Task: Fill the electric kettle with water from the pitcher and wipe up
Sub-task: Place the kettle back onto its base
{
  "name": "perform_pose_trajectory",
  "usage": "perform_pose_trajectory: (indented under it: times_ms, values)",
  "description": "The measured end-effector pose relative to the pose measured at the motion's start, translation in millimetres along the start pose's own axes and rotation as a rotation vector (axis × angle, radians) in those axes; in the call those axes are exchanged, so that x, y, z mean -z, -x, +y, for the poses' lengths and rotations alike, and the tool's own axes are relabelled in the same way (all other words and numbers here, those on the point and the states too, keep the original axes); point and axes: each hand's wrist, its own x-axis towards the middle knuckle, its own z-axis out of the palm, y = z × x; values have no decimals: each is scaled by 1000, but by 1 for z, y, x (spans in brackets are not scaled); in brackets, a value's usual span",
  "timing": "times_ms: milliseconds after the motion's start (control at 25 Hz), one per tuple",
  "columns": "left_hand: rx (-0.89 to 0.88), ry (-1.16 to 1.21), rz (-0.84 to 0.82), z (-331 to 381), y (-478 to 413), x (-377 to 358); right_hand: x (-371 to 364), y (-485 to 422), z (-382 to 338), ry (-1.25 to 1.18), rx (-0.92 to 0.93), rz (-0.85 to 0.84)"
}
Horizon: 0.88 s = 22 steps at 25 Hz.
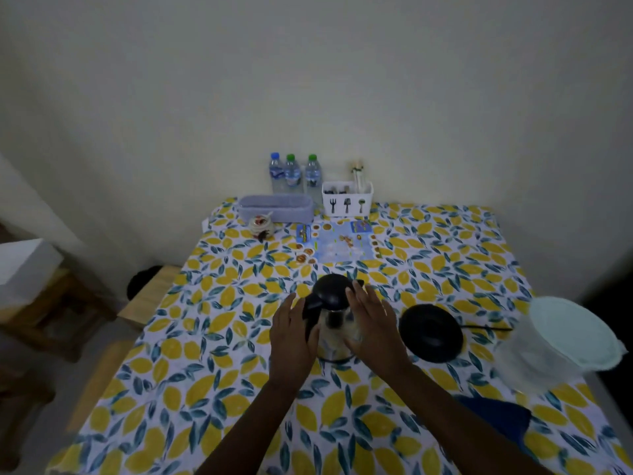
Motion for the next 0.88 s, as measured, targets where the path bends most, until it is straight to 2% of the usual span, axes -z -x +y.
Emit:
perform_pose_trajectory:
  times_ms: [320, 440, 680, 880]
  values:
    - [159, 297, -182, -36, -41, -22, -24, -38, -2, -40, 34, -113]
    - [223, 366, -173, -34, -44, -22, -24, -36, -4, -50, 21, -99]
    - [169, 456, -178, -10, -53, -25, -11, -19, 6, -140, -99, -15]
    - [80, 529, -301, 50, -74, -34, 27, -4, 41, -92, -200, 111]
